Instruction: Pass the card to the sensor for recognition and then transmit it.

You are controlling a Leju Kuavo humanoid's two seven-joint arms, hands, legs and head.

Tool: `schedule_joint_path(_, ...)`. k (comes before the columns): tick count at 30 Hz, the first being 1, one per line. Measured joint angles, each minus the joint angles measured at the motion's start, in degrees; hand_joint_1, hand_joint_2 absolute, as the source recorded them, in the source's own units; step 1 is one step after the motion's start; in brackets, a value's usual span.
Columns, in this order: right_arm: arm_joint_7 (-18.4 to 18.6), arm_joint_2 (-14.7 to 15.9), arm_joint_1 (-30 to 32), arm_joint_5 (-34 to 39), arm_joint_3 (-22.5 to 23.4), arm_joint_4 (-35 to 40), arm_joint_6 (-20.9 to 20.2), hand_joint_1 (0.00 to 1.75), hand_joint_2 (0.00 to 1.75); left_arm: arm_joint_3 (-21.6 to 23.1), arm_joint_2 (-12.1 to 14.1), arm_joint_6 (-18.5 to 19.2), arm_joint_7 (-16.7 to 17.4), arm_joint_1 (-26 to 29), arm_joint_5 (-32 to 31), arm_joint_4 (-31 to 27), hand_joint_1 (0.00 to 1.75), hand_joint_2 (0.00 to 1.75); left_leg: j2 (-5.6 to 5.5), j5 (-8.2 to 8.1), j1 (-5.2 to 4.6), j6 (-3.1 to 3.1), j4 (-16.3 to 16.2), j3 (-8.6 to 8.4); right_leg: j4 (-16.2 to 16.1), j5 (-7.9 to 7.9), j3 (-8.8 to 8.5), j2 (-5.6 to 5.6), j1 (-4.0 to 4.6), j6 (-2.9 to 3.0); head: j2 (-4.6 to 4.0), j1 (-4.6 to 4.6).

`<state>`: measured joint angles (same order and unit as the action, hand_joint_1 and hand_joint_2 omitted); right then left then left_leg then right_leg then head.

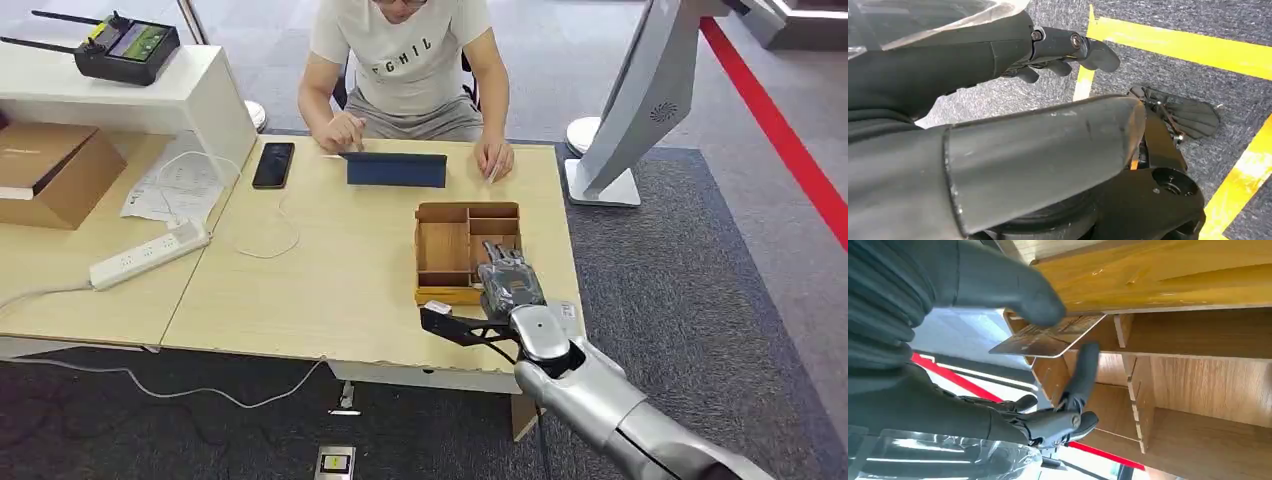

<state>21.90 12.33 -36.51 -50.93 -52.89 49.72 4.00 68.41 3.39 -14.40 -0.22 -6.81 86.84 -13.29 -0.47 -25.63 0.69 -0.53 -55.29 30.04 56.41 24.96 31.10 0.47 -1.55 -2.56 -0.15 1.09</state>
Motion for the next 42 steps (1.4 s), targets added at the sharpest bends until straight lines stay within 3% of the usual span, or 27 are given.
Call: schedule_joint_path(42,0.1,0.6,0.3,0.5,-1.2,-0.8,-0.2,1.75,1.75,-0.1,0.0,0.8,-0.4,0.0,-0.1,0.0,0.00,0.00,0.01,0.00,0.00,0.00,0.0,-0.06,0.0,0.00,-0.03,0.00,0.00,0.00,0.00,0.00)
